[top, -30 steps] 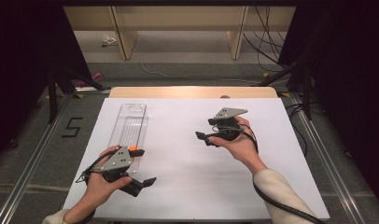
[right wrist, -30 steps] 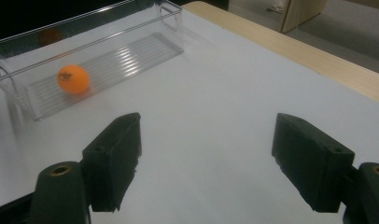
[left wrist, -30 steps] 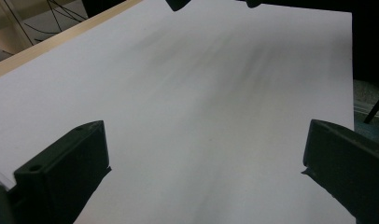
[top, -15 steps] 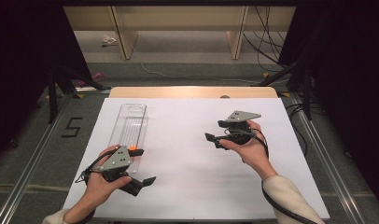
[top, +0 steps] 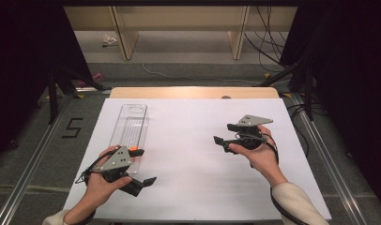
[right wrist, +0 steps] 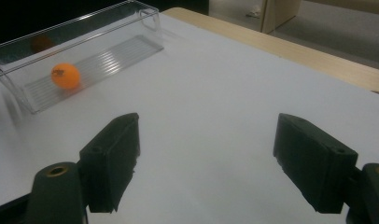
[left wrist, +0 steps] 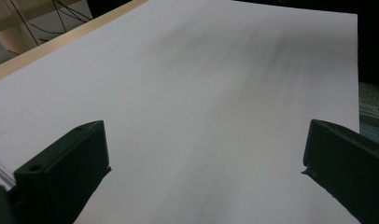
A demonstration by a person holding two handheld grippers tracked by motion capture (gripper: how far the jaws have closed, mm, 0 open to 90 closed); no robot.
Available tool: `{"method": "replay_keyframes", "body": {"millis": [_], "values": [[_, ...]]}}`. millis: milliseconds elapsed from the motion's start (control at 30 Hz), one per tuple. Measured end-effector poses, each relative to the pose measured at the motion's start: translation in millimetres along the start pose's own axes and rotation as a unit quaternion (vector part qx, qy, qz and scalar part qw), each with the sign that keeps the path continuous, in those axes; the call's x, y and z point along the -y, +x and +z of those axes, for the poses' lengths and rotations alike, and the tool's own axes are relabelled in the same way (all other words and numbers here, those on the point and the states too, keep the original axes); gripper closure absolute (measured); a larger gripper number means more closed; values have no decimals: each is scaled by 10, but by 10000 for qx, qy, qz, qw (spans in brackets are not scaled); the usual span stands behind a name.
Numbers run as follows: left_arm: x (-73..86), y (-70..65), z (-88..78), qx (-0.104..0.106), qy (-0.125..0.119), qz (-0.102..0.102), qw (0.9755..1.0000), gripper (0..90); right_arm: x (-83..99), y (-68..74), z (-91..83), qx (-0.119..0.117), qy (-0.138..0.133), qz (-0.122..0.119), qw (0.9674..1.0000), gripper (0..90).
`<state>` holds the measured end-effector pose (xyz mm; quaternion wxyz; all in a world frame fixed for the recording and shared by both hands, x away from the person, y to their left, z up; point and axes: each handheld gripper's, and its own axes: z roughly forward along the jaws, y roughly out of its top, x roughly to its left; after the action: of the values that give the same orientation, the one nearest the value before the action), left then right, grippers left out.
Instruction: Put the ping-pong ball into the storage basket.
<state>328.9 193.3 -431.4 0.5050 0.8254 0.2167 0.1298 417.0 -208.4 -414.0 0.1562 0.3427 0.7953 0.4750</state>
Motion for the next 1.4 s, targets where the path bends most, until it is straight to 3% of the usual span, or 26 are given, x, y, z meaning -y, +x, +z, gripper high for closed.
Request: {"method": "replay_keyframes", "body": {"millis": [833,1400], "values": [[-3,7,-6,-35,-15,-7,10000,0,318,-63,-441,317,-60,289,9991,234],[-4,9,-12,-51,-30,-22,10000,0,450,-16,-589,429,15,247,9988,230]]}}
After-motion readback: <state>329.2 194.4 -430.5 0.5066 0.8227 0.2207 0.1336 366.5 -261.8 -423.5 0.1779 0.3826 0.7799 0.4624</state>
